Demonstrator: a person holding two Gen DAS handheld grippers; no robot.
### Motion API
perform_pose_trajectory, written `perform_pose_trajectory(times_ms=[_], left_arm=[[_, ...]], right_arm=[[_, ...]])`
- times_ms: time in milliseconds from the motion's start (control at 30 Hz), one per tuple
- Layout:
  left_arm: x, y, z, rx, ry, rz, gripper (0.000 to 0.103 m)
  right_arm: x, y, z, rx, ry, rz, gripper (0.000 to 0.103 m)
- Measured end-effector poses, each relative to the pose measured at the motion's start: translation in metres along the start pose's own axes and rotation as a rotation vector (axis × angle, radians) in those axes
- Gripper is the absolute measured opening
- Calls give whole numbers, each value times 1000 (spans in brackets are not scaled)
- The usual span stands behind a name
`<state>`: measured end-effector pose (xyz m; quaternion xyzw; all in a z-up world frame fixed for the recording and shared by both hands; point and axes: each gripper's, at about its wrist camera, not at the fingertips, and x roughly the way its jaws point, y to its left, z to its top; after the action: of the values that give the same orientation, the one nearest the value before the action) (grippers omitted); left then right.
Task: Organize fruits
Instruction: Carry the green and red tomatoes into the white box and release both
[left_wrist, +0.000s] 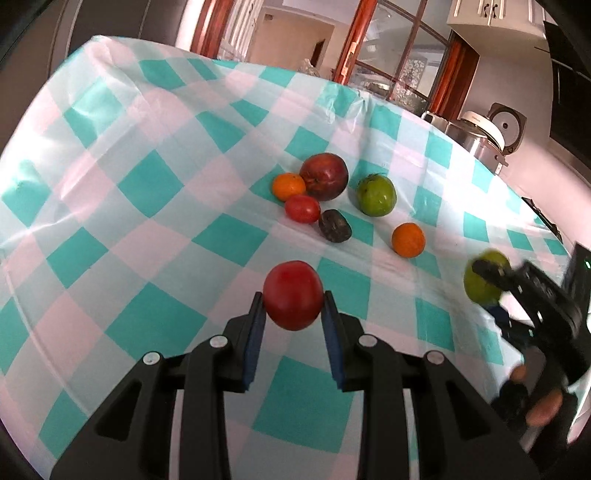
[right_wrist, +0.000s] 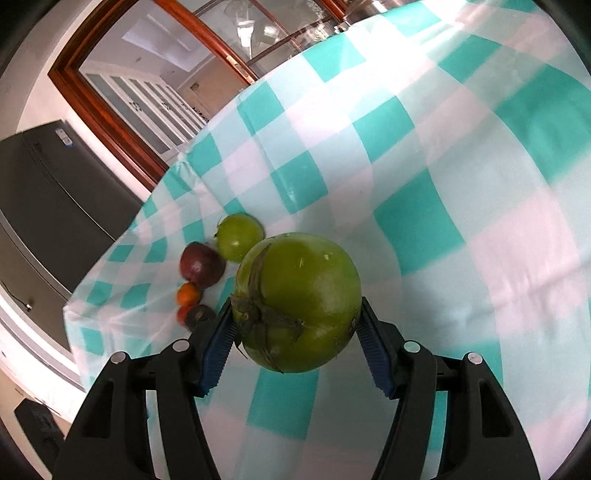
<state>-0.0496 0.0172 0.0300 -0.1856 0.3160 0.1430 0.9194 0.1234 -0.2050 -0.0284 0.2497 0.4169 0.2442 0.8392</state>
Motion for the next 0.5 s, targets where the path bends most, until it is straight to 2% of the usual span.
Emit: perform_pose_trajectory(times_ms=[233,500], left_arm=[[-42,15,-28,-31,-6,-24,31],[-86,40,-54,-39,-19,-12,31]], right_arm=[[-62,20,-78,-7,34,74,63],[-97,57,-135,-172,97,89,63]])
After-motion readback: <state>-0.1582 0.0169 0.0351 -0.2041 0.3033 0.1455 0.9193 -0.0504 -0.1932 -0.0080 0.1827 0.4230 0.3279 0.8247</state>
